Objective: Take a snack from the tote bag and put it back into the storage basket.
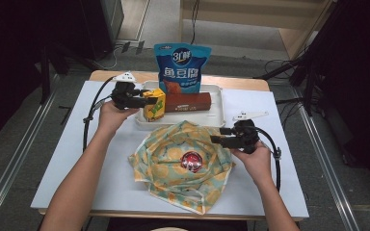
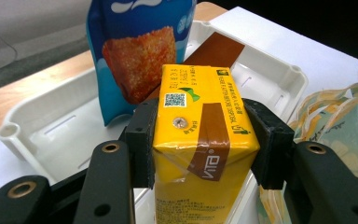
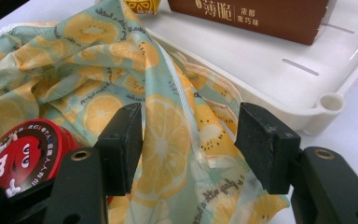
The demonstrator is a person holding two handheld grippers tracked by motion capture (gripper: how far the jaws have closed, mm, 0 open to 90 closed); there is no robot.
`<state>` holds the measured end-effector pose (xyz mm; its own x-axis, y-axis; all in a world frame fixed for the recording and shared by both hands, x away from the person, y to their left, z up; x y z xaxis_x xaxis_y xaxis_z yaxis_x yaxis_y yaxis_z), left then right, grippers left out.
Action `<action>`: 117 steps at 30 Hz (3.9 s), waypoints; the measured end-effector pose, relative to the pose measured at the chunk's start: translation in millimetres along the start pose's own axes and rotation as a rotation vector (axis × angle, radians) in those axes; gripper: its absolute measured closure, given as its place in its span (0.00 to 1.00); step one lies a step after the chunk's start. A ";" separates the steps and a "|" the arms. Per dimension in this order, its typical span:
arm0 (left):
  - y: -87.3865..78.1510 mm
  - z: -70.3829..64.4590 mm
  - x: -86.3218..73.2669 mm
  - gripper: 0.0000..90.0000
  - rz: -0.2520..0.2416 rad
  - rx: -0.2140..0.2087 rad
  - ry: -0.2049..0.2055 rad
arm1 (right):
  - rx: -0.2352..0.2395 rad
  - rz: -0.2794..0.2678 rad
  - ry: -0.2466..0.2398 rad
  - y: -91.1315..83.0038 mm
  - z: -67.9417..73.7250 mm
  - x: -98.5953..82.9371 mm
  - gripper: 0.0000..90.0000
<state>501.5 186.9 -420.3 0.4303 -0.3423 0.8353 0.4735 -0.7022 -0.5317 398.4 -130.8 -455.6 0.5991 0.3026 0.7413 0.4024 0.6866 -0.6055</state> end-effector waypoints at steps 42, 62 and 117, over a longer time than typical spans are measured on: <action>-1.6 1.7 -26.6 0.42 0.088 -0.087 -0.025 | -0.002 0.009 -0.004 -0.6 -1.7 -1.5 0.46; -25.4 1.6 -37.2 0.38 0.098 -0.073 -0.046 | 0.004 0.007 -0.016 1.6 -0.9 1.6 0.46; -12.9 -29.4 -52.1 1.00 0.125 -0.073 -0.051 | 0.000 0.008 -0.034 3.0 0.5 7.5 0.46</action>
<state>450.4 195.5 -452.8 0.5222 -0.3991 0.7537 0.3575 -0.6999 -0.6183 403.7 -126.1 -451.7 0.5783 0.3305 0.7459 0.3980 0.6838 -0.6116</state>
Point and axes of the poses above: each handheld gripper's, and its own axes: y roughly forward along the jaws, x roughly out of its top, z roughly to its left, the point moved 6 cm from there along y, roughly forward along the jaws, and after that the axes turned 1 degree about x, right-handed, at the moved point
